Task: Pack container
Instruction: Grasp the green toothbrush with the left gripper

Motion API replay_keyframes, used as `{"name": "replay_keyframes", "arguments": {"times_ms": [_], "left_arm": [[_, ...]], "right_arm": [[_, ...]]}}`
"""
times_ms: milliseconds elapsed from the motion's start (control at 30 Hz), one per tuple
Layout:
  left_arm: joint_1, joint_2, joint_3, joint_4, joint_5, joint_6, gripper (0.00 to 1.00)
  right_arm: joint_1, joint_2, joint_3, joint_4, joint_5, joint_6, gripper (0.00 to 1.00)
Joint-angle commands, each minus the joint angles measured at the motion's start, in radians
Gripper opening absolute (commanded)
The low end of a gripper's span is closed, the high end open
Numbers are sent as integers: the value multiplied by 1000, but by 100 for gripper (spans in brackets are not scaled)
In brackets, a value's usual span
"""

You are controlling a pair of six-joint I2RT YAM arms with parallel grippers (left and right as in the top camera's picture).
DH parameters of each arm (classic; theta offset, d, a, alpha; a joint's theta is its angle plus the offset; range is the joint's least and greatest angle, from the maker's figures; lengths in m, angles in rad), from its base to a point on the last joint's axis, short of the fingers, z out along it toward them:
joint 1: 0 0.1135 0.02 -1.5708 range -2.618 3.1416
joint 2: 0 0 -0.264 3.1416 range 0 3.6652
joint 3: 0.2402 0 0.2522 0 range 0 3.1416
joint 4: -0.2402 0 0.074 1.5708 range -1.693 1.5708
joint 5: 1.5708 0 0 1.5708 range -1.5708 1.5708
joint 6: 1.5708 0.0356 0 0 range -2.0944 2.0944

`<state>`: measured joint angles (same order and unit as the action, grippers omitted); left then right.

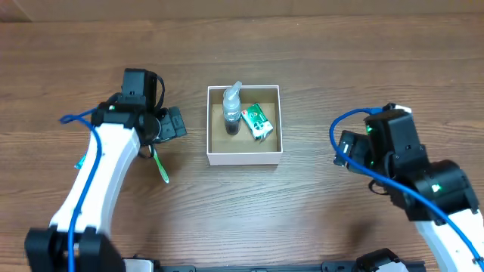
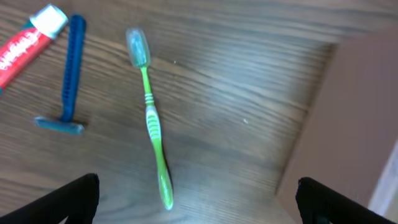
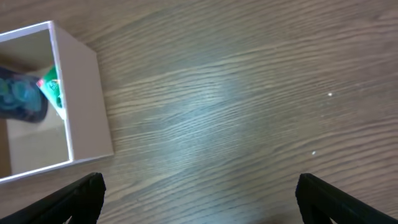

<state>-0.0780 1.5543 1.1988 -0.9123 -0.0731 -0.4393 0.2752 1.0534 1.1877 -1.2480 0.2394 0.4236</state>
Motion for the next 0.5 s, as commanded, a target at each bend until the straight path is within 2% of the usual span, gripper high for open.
{"name": "replay_keyframes", "arguments": {"times_ms": [0, 67, 233, 400, 467], "left_arm": [[53, 146, 16, 36, 48, -59, 100], [80, 236, 16, 66, 48, -60, 100], [100, 322, 16, 84, 30, -96, 100], [104, 367, 16, 108, 52, -98, 100], [104, 373, 16, 137, 79, -62, 100]], "right_arm": [[-127, 11, 3, 14, -120, -93, 100], [-166, 23, 3, 14, -133, -100, 100], [-166, 56, 3, 13, -133, -99, 100], [-166, 88, 3, 13, -133, -98, 100], [-166, 88, 3, 12, -133, -98, 100]]}}
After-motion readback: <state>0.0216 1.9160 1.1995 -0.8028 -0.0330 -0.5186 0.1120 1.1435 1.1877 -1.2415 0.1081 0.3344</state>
